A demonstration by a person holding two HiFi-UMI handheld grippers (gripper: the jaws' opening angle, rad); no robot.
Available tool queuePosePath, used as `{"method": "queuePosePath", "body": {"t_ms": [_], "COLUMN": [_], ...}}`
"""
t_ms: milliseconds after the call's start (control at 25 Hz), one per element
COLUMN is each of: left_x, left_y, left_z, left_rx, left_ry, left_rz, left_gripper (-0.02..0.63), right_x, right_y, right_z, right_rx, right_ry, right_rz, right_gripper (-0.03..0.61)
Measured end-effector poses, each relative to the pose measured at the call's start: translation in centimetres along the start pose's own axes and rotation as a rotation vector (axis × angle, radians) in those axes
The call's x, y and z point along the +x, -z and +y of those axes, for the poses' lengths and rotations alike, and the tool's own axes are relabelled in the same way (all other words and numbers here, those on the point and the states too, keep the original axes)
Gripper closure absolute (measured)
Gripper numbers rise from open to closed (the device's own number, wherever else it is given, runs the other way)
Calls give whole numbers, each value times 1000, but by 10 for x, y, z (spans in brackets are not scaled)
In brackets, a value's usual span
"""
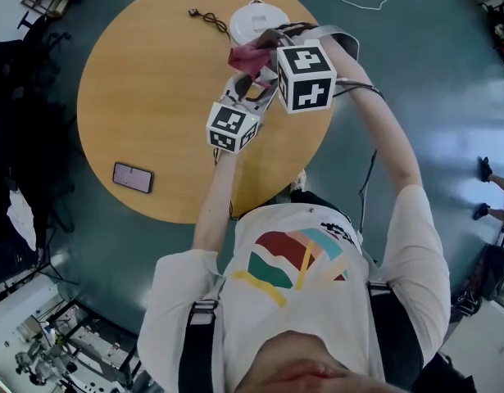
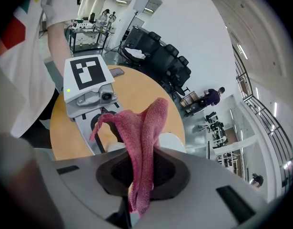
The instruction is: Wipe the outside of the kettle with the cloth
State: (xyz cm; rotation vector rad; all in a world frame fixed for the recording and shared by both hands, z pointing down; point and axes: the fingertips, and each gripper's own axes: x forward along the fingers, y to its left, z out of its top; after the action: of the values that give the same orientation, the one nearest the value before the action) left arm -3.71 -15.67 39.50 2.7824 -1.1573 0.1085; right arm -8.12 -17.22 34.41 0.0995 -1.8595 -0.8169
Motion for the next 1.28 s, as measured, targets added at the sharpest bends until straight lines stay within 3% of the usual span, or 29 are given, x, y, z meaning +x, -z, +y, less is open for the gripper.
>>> {"method": "queuePosePath", "body": {"t_ms": [280, 480, 640, 800, 1280], "left_x": [5, -11, -37, -57, -55], "left_y": [0, -3, 2, 3, -12], "left_z": [-2, 11, 37, 72, 178], "left_rx": [-9, -11, -30, -63, -12], "left_ry": [-9, -101, -220, -285, -456], "left_rz": [-16, -39, -60, -73, -54], "left_gripper": [399, 399, 399, 400, 400], "right_x": [-9, -26, -30, -39, -32], "right_y": [-3, 9, 33, 49, 104], "right_z": [13, 17, 15, 14, -2], "right_rx": [16, -1, 42, 151, 317], "right_ry": [-10, 52, 100, 124, 160], "right_rz": [-10, 25, 66, 57, 41], "right_gripper": [540, 539, 539, 540, 540]}}
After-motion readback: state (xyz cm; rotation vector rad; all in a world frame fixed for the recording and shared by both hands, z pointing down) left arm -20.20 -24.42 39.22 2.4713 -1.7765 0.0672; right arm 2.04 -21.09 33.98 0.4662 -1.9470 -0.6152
